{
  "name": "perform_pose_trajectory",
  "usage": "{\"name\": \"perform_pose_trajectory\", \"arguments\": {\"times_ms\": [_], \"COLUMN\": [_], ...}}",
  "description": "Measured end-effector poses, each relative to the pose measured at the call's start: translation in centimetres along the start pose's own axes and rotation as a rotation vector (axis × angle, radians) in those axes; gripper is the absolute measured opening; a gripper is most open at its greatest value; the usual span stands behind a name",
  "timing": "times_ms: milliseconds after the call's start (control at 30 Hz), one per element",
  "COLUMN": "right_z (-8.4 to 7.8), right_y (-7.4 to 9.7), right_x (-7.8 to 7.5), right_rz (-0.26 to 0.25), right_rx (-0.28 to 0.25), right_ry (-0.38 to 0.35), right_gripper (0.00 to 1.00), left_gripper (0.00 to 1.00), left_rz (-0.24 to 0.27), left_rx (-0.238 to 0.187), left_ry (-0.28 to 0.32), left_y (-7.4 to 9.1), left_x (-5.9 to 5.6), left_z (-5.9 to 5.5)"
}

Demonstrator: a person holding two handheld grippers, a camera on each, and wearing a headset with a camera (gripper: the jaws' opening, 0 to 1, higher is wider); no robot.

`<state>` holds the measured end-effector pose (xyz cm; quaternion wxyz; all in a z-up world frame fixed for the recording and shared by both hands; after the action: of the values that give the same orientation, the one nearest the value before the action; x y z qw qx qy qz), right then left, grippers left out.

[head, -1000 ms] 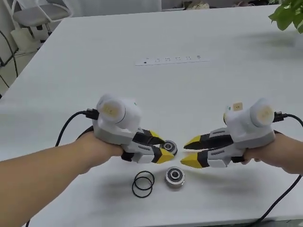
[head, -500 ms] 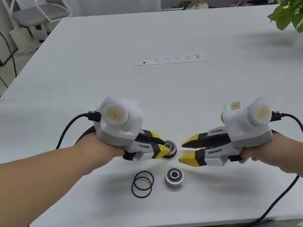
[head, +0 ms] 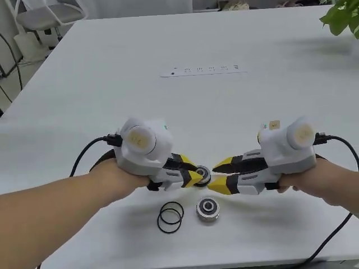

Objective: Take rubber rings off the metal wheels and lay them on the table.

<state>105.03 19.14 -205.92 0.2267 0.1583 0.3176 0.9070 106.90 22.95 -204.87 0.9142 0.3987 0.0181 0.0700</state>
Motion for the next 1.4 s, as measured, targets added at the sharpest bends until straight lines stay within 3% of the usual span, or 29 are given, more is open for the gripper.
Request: {"name": "perform_pose_trajectory", "arguments": {"times_ms": [433,667,800,1167,1400], "right_z": [-0.12,-0.41,-0.58,-0.66,-0.59], "right_y": [-0.89,-0.47,-0.25,-0.36,-0.12], "right_x": [-0.28,-0.36,-0.26,-0.66,-0.69], "right_rz": [-0.025,-0.037,-0.037,-0.06,-0.048], "right_rx": [0.006,0.012,0.015,0.022,0.009], "right_ry": [0.0,0.005,-0.004,-0.025,-0.05], "right_gripper": [0.21,0.12,0.02,0.0,0.01], "left_gripper": [0.07,0.07,0.07,0.07,0.07], "left_rz": [0.012,0.013,0.016,0.027,0.025], "left_rx": [0.0,-0.001,-0.002,0.002,0.006], "left_ry": [0.008,0.01,0.011,0.016,0.011], "left_y": [0.01,-0.02,-0.03,-0.01,-0.03], "left_x": [-0.06,-0.02,-0.02,-0.07,-0.16], "left_z": [0.0,-0.02,-0.02,-0.05,-0.04]}}
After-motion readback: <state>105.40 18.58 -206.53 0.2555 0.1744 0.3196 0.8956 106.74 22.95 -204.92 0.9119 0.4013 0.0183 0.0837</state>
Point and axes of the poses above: the centre of the closed fingertips' face, and the gripper's own axes: y roughly backward along the fingers, x roughly to its left, z roughly out of its top, the point moved 2 cm from there along y, roughly backward along the fingers, and after that the axes turned 10 degrees about x, right-handed, at the moved point
